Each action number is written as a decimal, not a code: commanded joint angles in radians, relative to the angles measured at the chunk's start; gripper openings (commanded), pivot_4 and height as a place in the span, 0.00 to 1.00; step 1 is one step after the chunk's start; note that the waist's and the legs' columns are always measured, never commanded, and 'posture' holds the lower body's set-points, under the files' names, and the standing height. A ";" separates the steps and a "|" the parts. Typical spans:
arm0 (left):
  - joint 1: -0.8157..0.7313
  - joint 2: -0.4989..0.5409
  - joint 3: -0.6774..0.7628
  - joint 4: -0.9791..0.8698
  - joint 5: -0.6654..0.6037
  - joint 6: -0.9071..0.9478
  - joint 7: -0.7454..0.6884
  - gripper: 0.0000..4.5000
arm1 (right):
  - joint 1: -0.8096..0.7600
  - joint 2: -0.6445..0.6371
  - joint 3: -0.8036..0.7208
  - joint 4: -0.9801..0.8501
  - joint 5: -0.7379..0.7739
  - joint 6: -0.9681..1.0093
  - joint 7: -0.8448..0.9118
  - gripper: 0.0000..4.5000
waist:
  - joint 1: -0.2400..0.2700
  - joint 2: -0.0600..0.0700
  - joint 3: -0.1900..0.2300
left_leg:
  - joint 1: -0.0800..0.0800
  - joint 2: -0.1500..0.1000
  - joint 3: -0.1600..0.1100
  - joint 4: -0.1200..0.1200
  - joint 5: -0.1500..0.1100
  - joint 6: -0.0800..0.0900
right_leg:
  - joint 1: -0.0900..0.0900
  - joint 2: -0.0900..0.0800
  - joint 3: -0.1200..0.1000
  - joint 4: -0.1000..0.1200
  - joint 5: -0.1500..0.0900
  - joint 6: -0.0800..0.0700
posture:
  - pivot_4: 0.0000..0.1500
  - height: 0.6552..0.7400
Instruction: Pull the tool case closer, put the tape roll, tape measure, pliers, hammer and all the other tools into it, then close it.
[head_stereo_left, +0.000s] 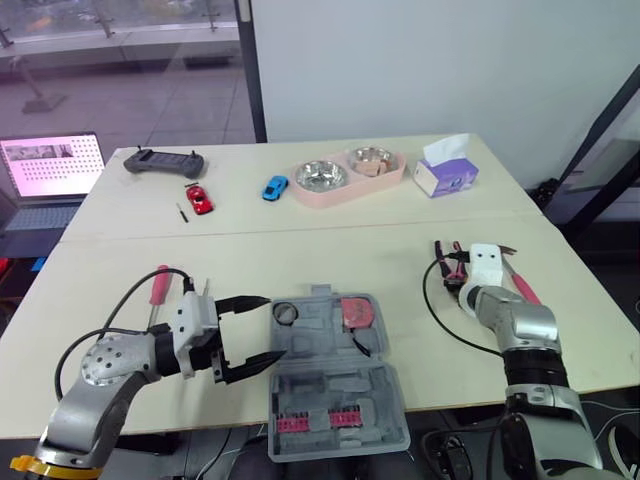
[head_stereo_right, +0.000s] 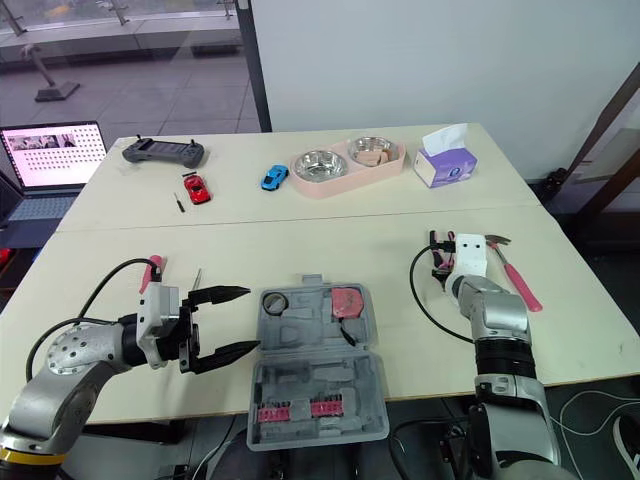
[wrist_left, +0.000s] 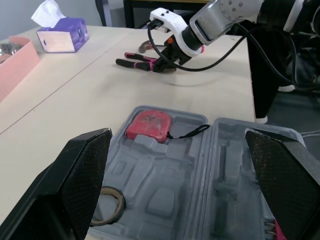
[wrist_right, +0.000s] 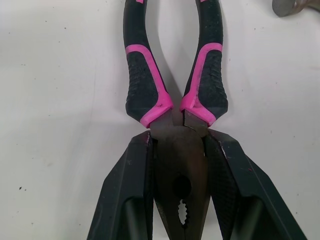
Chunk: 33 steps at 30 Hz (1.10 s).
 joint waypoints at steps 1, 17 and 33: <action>-0.012 -0.004 0.004 -0.004 0.000 -0.019 0.005 1.00 | 0.021 -0.012 0.004 -0.074 -0.017 -0.043 0.003 0.21 | 0.001 0.000 0.000 | 0.000 0.000 0.000 0.000 0.000 0.000 | 0.000 0.000 0.000 0.000 0.000 0.000 | 1.00 1.00; -0.036 0.038 0.084 0.083 -0.013 0.003 0.013 1.00 | 0.139 -0.390 0.233 -0.938 0.254 0.305 0.520 0.21 | 0.000 0.004 0.004 | -0.001 0.002 -0.003 -0.001 0.000 0.000 | -0.002 0.001 0.000 0.000 -0.001 -0.001 | 1.00 1.00; 0.126 0.123 0.140 0.176 0.032 -0.115 -0.116 1.00 | -0.542 -0.506 0.969 -0.838 0.170 0.394 0.953 0.21 | -0.004 0.000 0.007 | -0.004 0.002 0.000 -0.001 0.000 0.000 | -0.010 0.000 0.002 0.001 -0.001 -0.006 | 1.00 1.00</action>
